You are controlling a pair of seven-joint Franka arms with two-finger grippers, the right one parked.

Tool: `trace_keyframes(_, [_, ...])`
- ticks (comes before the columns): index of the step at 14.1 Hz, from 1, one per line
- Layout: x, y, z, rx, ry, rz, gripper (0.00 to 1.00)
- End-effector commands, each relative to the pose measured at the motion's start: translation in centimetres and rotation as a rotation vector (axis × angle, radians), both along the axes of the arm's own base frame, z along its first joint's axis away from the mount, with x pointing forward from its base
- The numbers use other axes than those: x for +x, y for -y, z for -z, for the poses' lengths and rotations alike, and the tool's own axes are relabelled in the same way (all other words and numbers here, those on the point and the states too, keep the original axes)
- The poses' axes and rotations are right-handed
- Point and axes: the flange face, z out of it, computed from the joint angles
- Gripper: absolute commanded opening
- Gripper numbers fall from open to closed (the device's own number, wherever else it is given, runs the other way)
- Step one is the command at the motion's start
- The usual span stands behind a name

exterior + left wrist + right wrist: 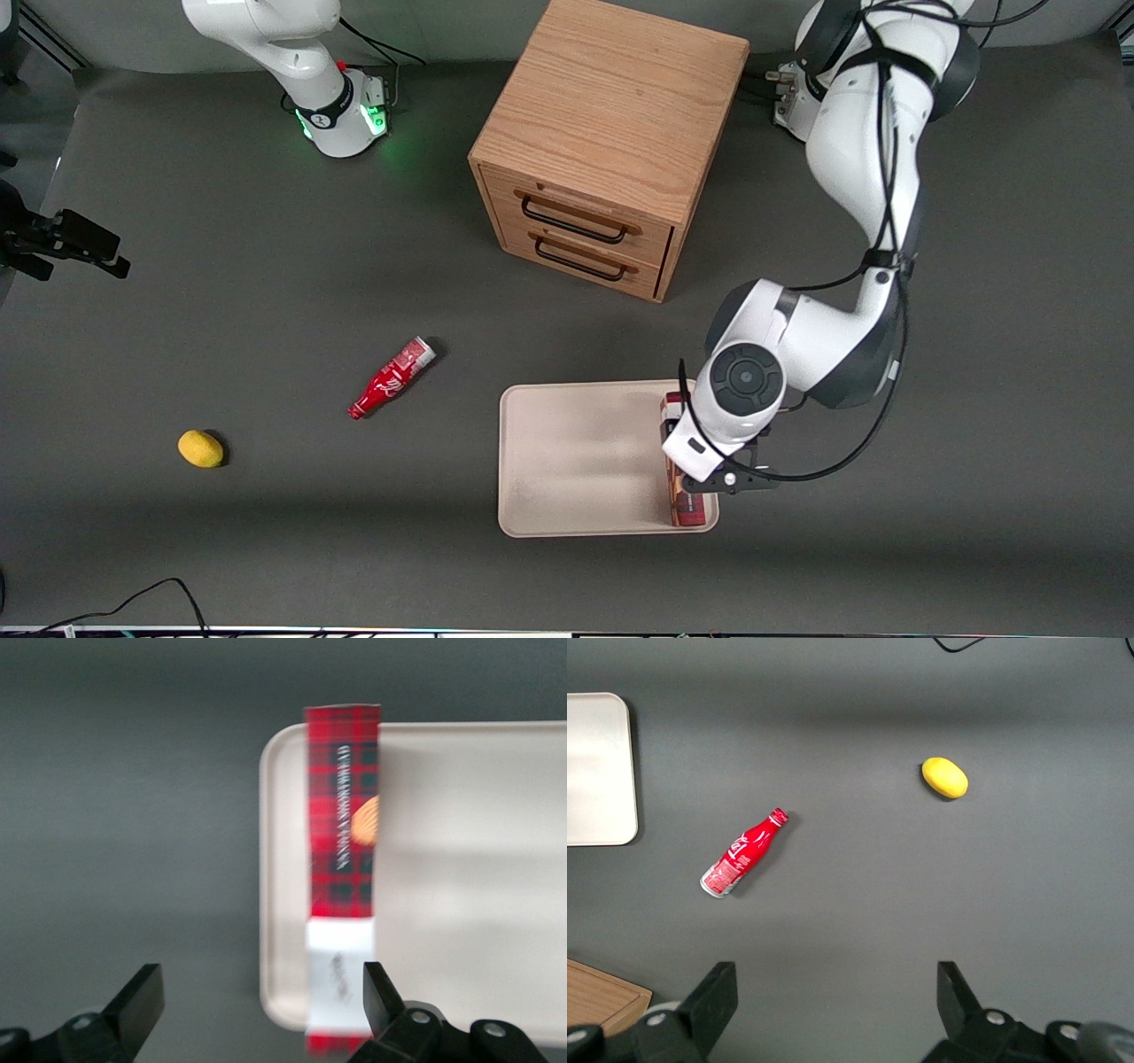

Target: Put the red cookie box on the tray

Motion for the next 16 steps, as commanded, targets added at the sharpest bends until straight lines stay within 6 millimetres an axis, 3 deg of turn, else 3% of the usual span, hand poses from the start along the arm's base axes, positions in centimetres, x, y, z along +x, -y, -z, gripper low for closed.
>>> trace_keyframes(1, [-0.4,-3.5,-5.7,0.012,-0.016,0.032,1.00])
trace_keyframes(2, [-0.4,-4.8,-8.0,-0.007,-0.003,0.042,1.00])
trace_keyframes(4, [-1.7,-7.8,-10.1,-0.018,-0.026,0.089,1.00])
trace_keyframes(7, [-4.3,-13.3,-12.3,-0.015,-0.041,0.142,1.00])
trace_keyframes(8, [-5.2,-16.0,-13.0,-0.027,-0.045,0.153,1.00])
trace_keyframes(11, [-8.0,-23.3,-14.4,-0.044,-0.054,0.212,1.00])
trace_keyframes(16, [-13.5,-31.1,-15.4,-0.059,-0.032,0.222,1.00])
